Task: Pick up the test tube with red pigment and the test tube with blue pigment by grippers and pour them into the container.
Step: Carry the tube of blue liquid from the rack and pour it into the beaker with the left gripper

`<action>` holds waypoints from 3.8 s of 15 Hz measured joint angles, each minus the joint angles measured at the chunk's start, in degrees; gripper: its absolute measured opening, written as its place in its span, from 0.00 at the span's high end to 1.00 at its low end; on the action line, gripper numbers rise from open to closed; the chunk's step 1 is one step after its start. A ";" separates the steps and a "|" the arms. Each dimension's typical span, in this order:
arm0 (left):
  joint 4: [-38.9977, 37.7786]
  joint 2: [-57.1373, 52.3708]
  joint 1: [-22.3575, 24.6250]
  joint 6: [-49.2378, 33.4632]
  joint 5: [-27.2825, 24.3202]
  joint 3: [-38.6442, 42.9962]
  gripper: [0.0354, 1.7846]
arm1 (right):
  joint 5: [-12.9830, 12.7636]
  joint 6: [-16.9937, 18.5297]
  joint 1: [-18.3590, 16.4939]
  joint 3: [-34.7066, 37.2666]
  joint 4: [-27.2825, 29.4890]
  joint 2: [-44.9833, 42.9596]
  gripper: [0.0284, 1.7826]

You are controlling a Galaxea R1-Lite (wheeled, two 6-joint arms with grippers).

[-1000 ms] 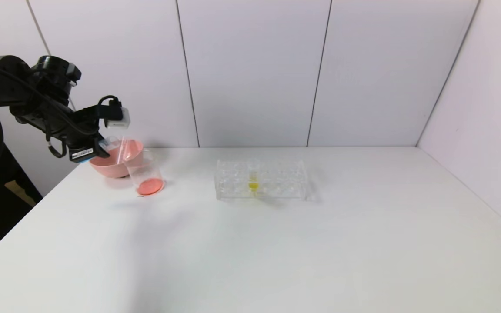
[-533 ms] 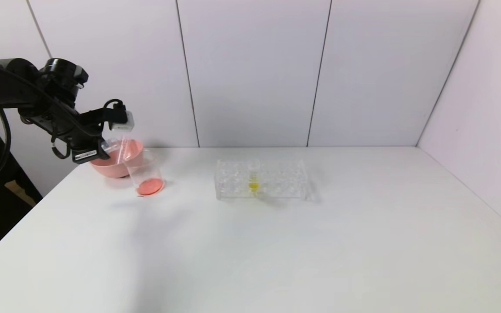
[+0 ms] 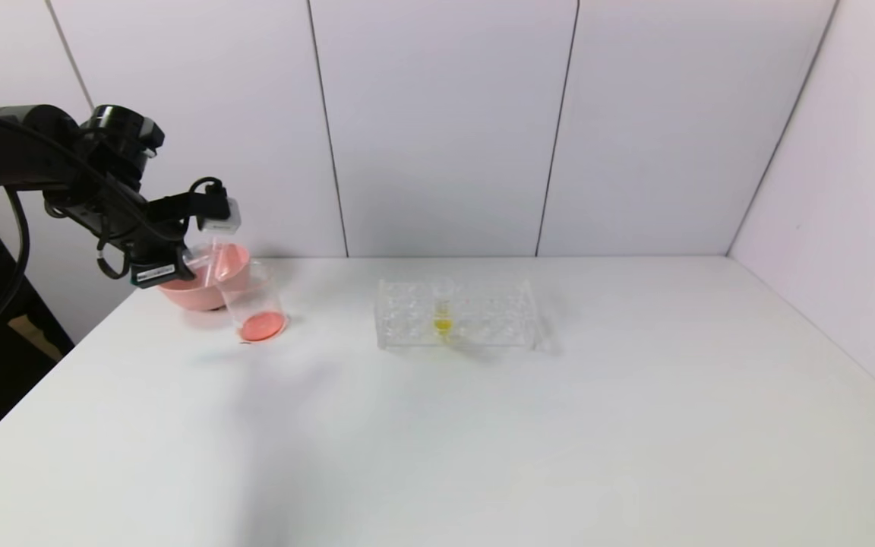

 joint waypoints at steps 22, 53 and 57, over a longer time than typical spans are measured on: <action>-0.44 0.84 -1.58 -1.05 3.91 0.00 0.76 | 0.00 0.00 -0.05 0.00 0.00 0.00 0.00; -0.74 1.85 -5.29 -3.74 14.93 -0.02 0.76 | 0.00 0.00 0.00 0.00 0.00 0.00 0.00; -0.74 1.85 -5.73 -4.00 16.40 -0.02 0.76 | 0.00 0.00 -0.05 0.00 0.00 0.00 0.00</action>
